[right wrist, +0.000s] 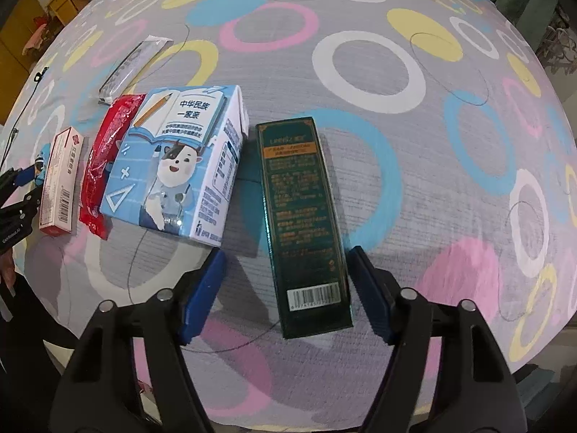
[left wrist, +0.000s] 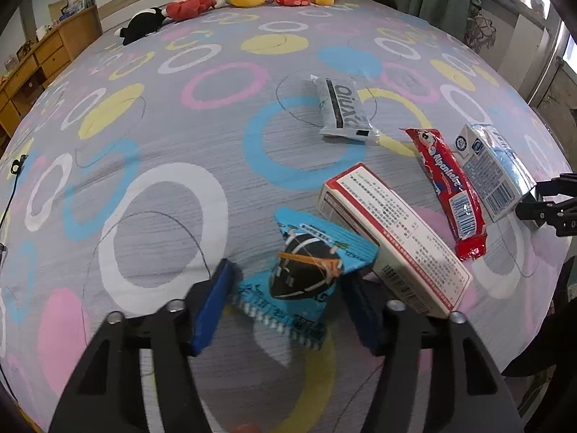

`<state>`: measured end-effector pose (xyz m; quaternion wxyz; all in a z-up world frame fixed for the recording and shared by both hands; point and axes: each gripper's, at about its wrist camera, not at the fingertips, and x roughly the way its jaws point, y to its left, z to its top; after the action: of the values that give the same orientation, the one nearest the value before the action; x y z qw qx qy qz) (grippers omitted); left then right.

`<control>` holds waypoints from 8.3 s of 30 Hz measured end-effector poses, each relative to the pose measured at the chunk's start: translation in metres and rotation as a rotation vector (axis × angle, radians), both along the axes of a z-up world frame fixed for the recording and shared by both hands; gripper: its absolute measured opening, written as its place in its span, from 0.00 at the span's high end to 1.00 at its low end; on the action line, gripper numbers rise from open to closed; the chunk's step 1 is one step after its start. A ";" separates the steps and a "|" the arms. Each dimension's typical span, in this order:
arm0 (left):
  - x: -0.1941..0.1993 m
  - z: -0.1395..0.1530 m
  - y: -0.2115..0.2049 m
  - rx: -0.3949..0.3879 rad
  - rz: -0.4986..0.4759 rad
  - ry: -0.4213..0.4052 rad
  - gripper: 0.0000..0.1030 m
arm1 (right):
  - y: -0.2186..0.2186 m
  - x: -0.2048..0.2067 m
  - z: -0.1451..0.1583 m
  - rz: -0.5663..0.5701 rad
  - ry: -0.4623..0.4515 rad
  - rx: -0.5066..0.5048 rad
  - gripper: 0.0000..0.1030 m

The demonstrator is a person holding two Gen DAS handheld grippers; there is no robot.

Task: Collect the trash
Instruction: 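Close the left tool on the teal snack bag while the right tool grips the dark green box, then lift the teal bag and green box and carry them toward the bag, then open the left tool over the bag while the right tool releases the green box, then move both open tools back over the bed toward the remaining items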

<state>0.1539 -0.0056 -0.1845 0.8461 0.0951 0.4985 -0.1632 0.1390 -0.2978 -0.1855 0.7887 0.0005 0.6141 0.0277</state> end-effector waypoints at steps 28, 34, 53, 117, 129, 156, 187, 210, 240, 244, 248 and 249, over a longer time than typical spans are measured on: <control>-0.012 0.015 0.006 -0.081 0.086 0.013 0.72 | 0.004 -0.015 0.011 -0.037 -0.050 -0.045 0.67; -0.019 0.029 0.007 -0.080 0.099 -0.004 0.72 | 0.005 -0.024 0.027 -0.047 -0.083 -0.043 0.67; -0.067 0.091 0.007 -0.071 0.121 -0.077 0.72 | 0.013 -0.074 0.096 -0.052 -0.196 -0.014 0.67; -0.242 0.066 -0.030 -0.042 -0.046 0.019 0.72 | 0.110 -0.257 0.107 0.121 -0.177 0.067 0.67; -0.241 -0.025 -0.026 -0.009 -0.013 0.187 0.72 | 0.132 -0.247 0.017 0.184 0.018 0.069 0.67; -0.227 -0.176 -0.039 0.134 -0.014 0.434 0.72 | 0.152 -0.224 -0.158 0.185 0.310 0.052 0.67; -0.216 -0.179 -0.024 0.166 0.097 0.432 0.16 | 0.141 -0.220 -0.166 0.127 0.323 0.050 0.40; -0.218 -0.029 -0.028 -0.059 0.069 0.053 0.16 | 0.069 -0.202 0.006 0.049 -0.007 0.106 0.39; -0.027 0.062 -0.043 -0.044 0.280 -0.003 0.08 | 0.057 -0.029 0.116 -0.038 -0.226 0.005 0.06; -0.017 0.051 -0.049 -0.017 0.285 0.008 0.08 | 0.059 -0.014 0.102 -0.048 -0.194 0.009 0.06; -0.006 0.040 -0.053 0.002 0.284 0.029 0.08 | 0.062 -0.002 0.088 -0.058 -0.167 -0.003 0.06; -0.004 0.036 -0.054 0.010 0.284 0.034 0.08 | 0.062 0.000 0.087 -0.063 -0.164 -0.006 0.06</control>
<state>0.1502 -0.0598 -0.1482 0.8516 0.0250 0.5220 -0.0411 0.1390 -0.2355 -0.0989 0.8367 0.0153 0.5474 0.0012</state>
